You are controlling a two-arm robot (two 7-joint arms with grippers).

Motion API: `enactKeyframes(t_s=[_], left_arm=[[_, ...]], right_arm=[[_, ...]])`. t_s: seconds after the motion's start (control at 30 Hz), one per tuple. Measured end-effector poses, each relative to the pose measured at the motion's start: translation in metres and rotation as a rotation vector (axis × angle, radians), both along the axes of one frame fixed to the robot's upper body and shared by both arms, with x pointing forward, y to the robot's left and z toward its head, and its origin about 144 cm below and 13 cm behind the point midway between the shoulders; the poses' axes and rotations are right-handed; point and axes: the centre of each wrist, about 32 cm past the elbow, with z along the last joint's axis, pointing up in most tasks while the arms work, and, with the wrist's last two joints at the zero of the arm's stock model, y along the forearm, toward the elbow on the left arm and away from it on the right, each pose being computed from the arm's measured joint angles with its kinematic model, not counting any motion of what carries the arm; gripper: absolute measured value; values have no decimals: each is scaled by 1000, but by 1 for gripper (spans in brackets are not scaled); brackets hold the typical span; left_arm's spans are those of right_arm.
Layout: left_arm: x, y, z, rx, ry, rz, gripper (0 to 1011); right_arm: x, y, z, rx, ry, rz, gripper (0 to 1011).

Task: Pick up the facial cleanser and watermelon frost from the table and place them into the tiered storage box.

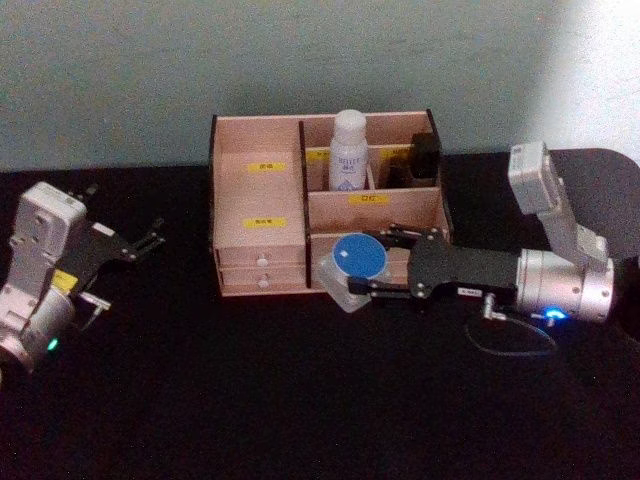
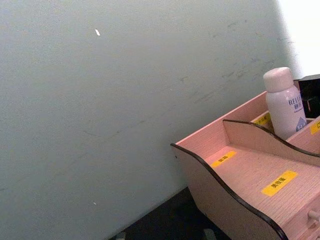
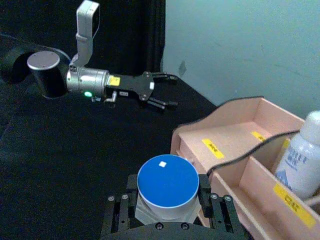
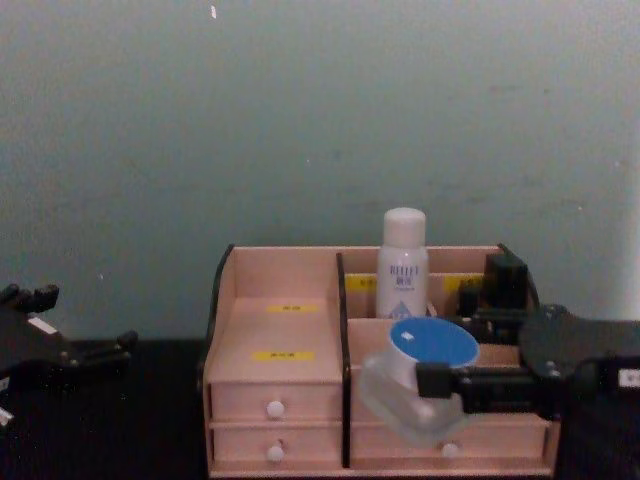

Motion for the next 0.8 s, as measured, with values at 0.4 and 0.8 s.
enactKeyframes(t_s=[0.4,0.8], left_arm=[[0,0,0,0,0,0,1001],[0,0,0,0,0,0,1001]], right_arm=[[21,22,4,30,-4,5,726],[41,41,8,64,-14,4,726]])
